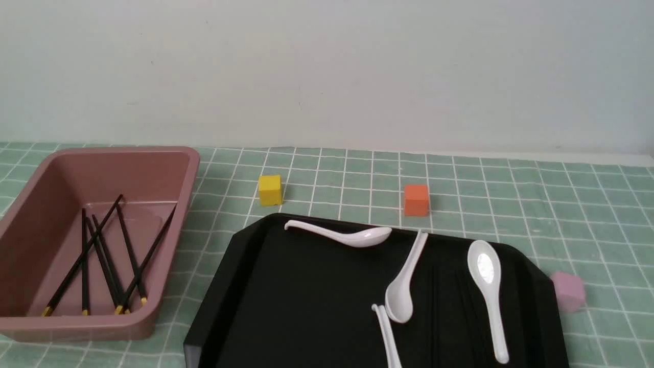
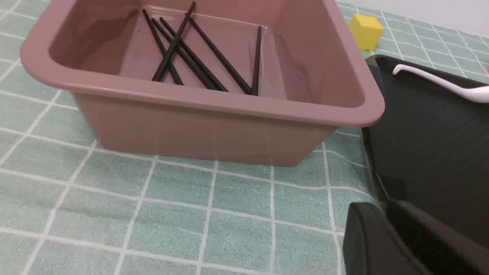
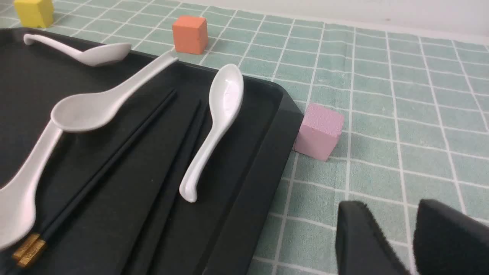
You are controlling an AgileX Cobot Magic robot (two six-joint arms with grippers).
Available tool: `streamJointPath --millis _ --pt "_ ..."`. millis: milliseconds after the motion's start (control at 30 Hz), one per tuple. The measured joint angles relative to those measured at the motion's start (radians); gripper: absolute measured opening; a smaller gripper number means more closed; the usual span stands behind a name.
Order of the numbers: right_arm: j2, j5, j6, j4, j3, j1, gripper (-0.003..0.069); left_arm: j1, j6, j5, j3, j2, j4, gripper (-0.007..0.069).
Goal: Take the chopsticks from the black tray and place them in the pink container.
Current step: 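Move the gripper over the chopsticks on the black tray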
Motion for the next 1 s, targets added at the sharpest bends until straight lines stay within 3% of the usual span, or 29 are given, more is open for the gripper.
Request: streamJointPath --millis 1000 --pt "0.0 0.0 0.0 0.001 0.0 0.0 0.024 0.0 0.0 0.0 0.0 0.0 0.0 0.0113"
